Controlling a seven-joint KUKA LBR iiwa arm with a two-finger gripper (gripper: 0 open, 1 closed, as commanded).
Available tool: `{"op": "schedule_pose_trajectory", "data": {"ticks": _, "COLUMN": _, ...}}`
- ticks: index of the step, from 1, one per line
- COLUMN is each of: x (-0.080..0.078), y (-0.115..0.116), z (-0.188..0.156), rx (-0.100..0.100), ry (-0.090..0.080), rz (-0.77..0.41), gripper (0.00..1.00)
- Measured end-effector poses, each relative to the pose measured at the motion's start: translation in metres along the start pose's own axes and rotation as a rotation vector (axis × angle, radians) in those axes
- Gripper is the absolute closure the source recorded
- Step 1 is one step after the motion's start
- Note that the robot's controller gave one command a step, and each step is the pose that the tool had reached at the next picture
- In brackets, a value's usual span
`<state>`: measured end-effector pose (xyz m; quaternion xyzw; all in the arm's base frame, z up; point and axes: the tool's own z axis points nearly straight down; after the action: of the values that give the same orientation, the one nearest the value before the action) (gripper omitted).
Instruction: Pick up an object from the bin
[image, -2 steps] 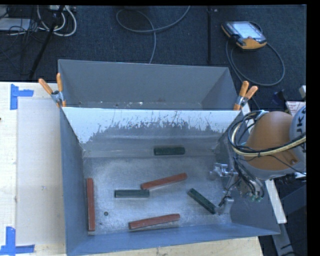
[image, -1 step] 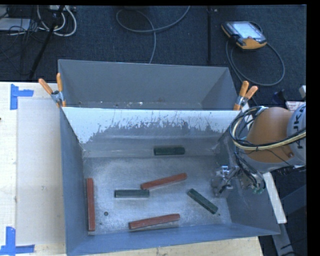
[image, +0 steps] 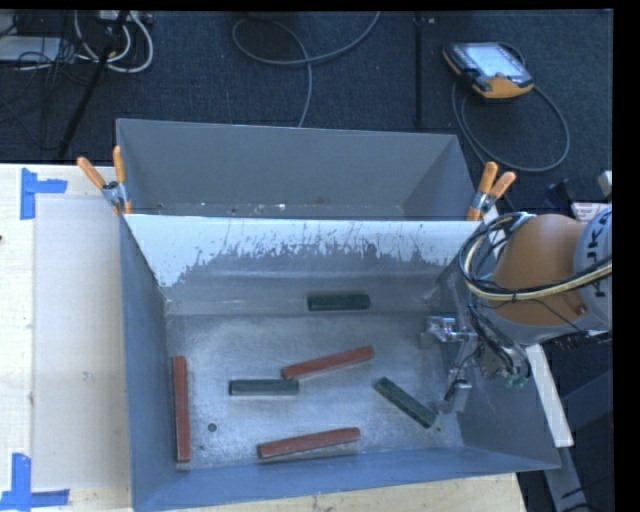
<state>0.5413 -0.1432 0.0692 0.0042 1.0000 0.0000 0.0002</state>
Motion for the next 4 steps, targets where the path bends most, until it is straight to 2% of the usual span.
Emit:
{"op": "schedule_pose_trajectory", "data": {"ticks": 2, "x": 0.001, "y": 0.001, "z": 0.0, "rx": 0.0, "ry": 0.001, "rz": -0.003, "gripper": 0.0}}
{"op": "schedule_pose_trajectory", "data": {"ticks": 3, "x": 0.006, "y": 0.033, "z": 0.0, "rx": -0.002, "ry": 0.002, "rz": -0.122, "gripper": 0.0}}
{"op": "schedule_pose_trajectory", "data": {"ticks": 4, "x": 0.049, "y": 0.099, "z": -0.002, "rx": -0.001, "ry": 0.002, "rz": -0.268, "gripper": 1.0}}
